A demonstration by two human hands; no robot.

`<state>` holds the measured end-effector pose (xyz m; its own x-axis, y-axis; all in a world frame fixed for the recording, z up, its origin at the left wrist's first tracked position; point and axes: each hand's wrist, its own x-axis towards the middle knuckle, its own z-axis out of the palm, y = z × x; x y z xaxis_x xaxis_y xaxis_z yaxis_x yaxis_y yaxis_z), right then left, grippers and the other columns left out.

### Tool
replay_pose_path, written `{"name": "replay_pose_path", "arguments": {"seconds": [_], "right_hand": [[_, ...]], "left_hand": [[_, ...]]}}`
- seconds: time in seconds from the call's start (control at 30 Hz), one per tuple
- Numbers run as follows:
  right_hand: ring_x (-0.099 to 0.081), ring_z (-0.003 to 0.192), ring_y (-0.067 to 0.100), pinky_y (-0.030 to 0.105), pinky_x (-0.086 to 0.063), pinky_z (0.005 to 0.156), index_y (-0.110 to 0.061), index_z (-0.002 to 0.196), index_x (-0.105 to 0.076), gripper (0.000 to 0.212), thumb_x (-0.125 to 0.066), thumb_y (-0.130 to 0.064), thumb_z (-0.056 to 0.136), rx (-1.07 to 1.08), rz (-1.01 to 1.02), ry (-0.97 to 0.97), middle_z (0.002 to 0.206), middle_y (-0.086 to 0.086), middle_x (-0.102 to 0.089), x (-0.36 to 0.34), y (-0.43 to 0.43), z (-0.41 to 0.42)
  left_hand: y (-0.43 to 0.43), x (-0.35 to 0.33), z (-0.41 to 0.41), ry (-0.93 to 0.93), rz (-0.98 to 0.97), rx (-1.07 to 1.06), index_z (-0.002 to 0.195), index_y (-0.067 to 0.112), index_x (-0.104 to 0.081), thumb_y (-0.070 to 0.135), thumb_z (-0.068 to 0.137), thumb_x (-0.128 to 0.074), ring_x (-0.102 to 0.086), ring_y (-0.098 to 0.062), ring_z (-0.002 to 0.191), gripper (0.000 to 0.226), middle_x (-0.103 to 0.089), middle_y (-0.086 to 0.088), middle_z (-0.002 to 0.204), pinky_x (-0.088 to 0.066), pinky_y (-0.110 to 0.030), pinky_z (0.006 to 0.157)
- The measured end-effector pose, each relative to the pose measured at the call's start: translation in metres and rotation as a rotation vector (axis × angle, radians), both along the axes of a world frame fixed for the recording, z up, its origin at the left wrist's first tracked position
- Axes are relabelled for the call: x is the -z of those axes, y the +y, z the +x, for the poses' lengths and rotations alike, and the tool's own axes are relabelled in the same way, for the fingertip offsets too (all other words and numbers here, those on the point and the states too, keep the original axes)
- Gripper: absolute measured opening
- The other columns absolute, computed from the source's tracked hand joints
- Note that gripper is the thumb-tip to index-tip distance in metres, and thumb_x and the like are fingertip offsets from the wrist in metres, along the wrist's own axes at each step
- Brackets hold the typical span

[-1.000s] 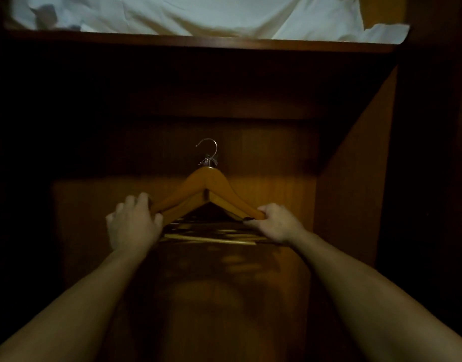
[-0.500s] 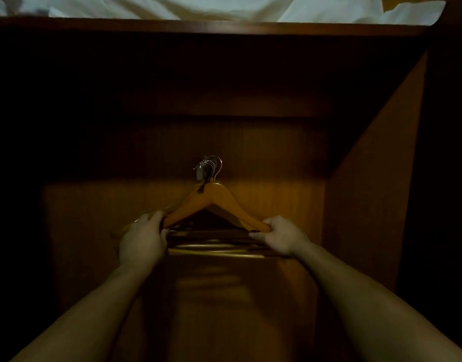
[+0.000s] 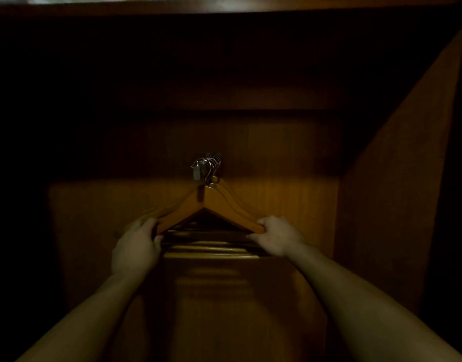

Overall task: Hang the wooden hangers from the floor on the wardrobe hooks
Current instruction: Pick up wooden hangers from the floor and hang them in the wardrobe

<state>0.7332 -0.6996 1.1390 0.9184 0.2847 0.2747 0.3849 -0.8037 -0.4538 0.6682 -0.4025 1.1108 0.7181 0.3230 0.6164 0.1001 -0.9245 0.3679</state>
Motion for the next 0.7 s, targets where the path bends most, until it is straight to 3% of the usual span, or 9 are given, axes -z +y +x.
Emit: {"name": "replay_pose_path", "arguments": {"seconds": [0.17, 0.3, 0.37, 0.5, 0.7], "right_hand": [[-0.065, 0.083, 0.014, 0.027, -0.048, 0.067, -0.033, 0.112, -0.068, 0.024, -0.059, -0.047, 0.095, 0.042, -0.069, -0.086, 0.085, -0.011, -0.065, 0.0, -0.002, -0.006], [-0.065, 0.094, 0.019, 0.029, -0.051, 0.075, -0.028, 0.129, -0.063, 0.038, -0.055, -0.048, 0.097, 0.1, -0.167, -0.133, 0.101, -0.003, -0.068, 0.002, -0.002, -0.012], [-0.066, 0.096, 0.022, 0.032, -0.054, 0.079, -0.024, 0.13, -0.062, 0.042, -0.054, -0.049, 0.097, 0.149, -0.221, -0.151, 0.107, 0.002, -0.069, 0.001, -0.002, -0.014], [-0.064, 0.092, 0.023, 0.036, -0.056, 0.078, -0.015, 0.118, -0.059, 0.043, -0.053, -0.052, 0.097, 0.212, -0.299, -0.219, 0.099, 0.002, -0.064, -0.001, 0.0, -0.019], [-0.061, 0.104, 0.026, 0.037, -0.05, 0.077, -0.018, 0.135, -0.038, 0.049, -0.047, -0.052, 0.1, 0.247, -0.321, -0.243, 0.12, 0.007, -0.059, 0.003, 0.002, -0.024]], "left_hand": [[-0.002, 0.006, -0.002, -0.016, -0.002, -0.011, 0.122, 0.024, -0.055, 0.028, 0.091, -0.062, -0.061, -0.028, 0.098, 0.033, -0.057, -0.005, 0.116, -0.056, -0.041, 0.073], [-0.004, 0.008, -0.003, 0.002, 0.004, -0.009, 0.118, 0.021, -0.054, 0.028, 0.091, -0.062, -0.061, -0.028, 0.098, 0.03, -0.056, -0.008, 0.115, -0.055, -0.04, 0.075], [-0.004, 0.007, -0.004, 0.037, -0.001, -0.004, 0.116, 0.02, -0.053, 0.03, 0.091, -0.062, -0.06, -0.027, 0.098, 0.028, -0.055, -0.008, 0.115, -0.055, -0.041, 0.076], [-0.002, 0.006, -0.002, 0.077, -0.034, -0.016, 0.116, 0.017, -0.051, 0.032, 0.089, -0.064, -0.058, -0.028, 0.104, 0.034, -0.055, -0.011, 0.118, -0.055, -0.045, 0.085], [-0.003, 0.005, -0.002, 0.074, -0.066, -0.008, 0.124, 0.018, -0.049, 0.031, 0.09, -0.065, -0.055, -0.027, 0.112, 0.04, -0.051, -0.01, 0.127, -0.053, -0.044, 0.091]]}}
